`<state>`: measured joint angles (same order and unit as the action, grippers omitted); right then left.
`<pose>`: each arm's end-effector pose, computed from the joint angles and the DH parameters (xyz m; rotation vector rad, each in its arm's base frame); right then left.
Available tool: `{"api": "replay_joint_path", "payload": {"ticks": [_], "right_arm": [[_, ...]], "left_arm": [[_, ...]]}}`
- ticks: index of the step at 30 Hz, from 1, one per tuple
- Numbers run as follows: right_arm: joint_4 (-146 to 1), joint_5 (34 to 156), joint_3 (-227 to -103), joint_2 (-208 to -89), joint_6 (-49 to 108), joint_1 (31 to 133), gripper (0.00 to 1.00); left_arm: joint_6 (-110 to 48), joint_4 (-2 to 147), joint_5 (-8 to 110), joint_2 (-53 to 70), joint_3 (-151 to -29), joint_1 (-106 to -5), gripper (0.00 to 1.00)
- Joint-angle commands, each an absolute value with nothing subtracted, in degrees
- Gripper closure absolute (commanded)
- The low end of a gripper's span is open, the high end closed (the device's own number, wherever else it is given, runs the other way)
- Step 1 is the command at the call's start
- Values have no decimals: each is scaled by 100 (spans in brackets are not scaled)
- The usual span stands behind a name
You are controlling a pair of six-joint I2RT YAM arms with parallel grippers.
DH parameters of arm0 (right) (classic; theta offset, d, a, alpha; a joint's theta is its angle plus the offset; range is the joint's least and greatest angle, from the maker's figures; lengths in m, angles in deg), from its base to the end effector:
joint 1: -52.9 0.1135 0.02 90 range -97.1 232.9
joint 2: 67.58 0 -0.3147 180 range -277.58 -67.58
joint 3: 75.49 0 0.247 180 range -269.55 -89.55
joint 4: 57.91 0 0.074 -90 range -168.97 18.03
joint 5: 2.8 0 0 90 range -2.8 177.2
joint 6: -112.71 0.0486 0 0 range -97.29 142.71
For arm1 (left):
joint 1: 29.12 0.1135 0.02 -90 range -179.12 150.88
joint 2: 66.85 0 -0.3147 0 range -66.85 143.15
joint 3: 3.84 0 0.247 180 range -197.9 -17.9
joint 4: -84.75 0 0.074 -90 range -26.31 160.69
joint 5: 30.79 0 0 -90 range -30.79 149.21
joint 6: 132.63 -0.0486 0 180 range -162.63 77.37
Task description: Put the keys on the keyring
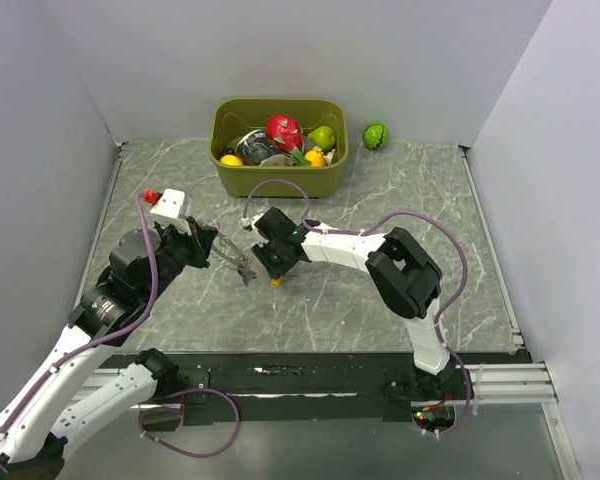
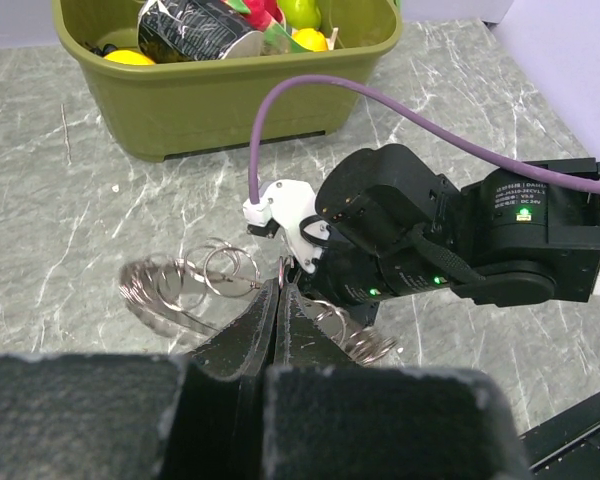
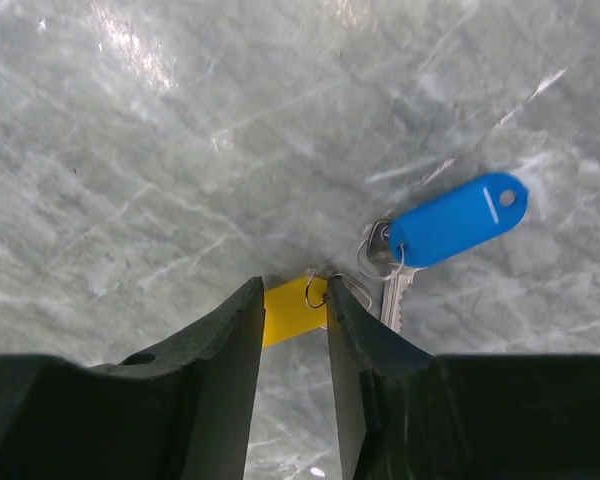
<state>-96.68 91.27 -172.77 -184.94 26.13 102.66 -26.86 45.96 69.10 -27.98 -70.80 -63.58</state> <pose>0.2945 0.3533 0.2034 -1.0692 2.4314 0.4158 0.0976 -0.0569 0.4047 0.1627 1.7726 -0.4854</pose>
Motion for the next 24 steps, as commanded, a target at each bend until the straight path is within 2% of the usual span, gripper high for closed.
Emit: {"api": "replay_joint_path", "payload": {"ticks": [1, 5, 6, 12, 24], "right_arm": [[-9772, 8983, -17463, -18676, 2605, 10318, 63], [-9816, 8975, -17507, -18703, 2614, 10318, 77], [-9833, 8974, -17516, -18694, 2622, 10326, 84], [-9772, 8948, -17376, -18466, 2631, 10318, 98], [-8964, 8904, -16400, -17218, 2588, 10151, 100]], "left_arm": [[-2734, 4942, 6852, -2827, -7169, -6340, 99], [-2743, 4951, 6835, -2809, -7178, -6340, 99], [-2751, 4942, 6835, -2809, -7178, -6340, 99], [-2760, 4942, 6808, -2809, -7160, -6340, 99], [-2848, 4995, 6528, -2827, -7143, -6340, 99]]}}
